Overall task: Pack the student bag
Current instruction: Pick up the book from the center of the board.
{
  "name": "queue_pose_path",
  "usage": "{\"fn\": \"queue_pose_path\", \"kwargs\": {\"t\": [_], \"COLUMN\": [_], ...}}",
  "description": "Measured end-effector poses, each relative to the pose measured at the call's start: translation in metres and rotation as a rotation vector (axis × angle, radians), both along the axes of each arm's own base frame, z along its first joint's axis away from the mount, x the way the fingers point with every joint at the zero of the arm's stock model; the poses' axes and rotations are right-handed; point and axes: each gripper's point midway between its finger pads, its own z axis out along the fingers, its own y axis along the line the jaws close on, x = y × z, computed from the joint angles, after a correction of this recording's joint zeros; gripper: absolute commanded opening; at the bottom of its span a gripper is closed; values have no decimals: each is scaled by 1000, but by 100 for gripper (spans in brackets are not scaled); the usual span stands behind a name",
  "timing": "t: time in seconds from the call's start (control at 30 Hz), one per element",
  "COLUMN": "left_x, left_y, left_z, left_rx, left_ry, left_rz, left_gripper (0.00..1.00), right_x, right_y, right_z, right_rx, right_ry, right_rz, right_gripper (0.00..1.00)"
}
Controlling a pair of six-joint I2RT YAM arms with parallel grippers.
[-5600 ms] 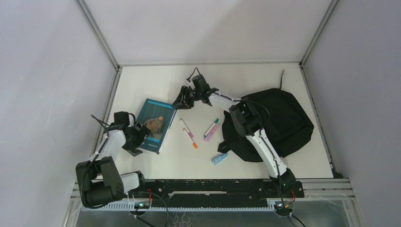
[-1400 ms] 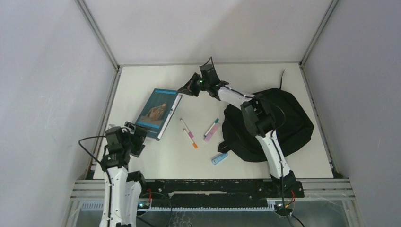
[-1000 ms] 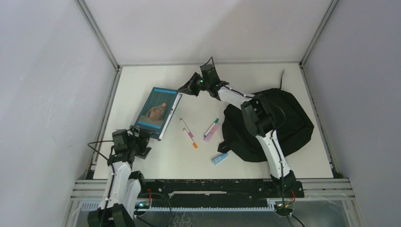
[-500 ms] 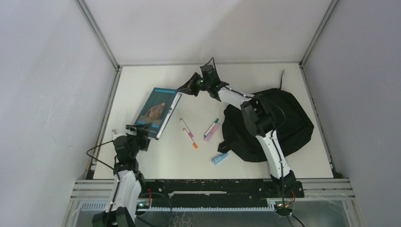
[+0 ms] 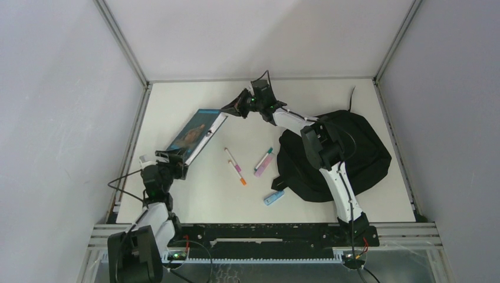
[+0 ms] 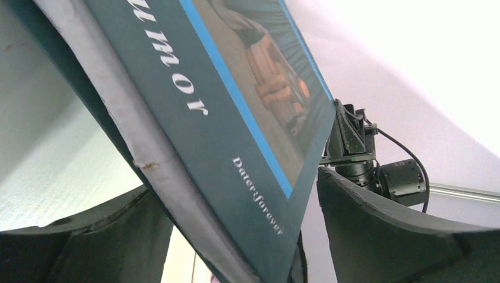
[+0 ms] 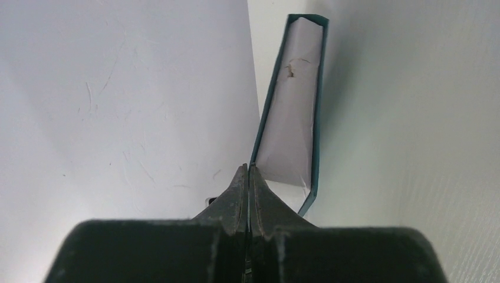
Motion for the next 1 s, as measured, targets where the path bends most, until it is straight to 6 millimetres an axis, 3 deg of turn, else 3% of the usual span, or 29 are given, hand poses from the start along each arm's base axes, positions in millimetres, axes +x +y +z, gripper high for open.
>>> {"fn": "queue_pose_path", "kwargs": {"t": [0.13,0.23,0.33,0.37,0.43,0.5,0.57,0.63,0.73,1.0], "left_x": [4,9,16,17,18,17,15,14,13,15], "left_y": [3,6,10,10,12,12,13,13,10,-25], "left_z": [9,20,42,51,63,71,78,85,100,161], "left_rx": [-15,-20,-4,3,25,53,82,115,166,257], "left_ry": [-21,-39,-87,-105,-125,-129,-124,-117,-130,-247], "left_rz": [21,32,43,43,45,44,38,29,-4,-276], "left_gripper": [45,26,14,10,2,0,0,0,0,0], "right_x": [1,2,4,5,3,1,-2,-4,-16,-37], "right_y": [0,0,-3,-4,-4,-4,-6,-12,-27,-107], "right_z": [1,0,-2,-3,-2,-2,-4,-5,0,56], "right_rx": [4,3,-3,-3,1,2,-7,-24,-51,48], "right_ry": [5,7,8,9,10,9,-2,-11,-23,-143], "right_rz": [-6,-12,-24,-24,-13,0,26,44,80,133], "right_gripper": [0,0,0,5,32,55,71,79,98,99]}}
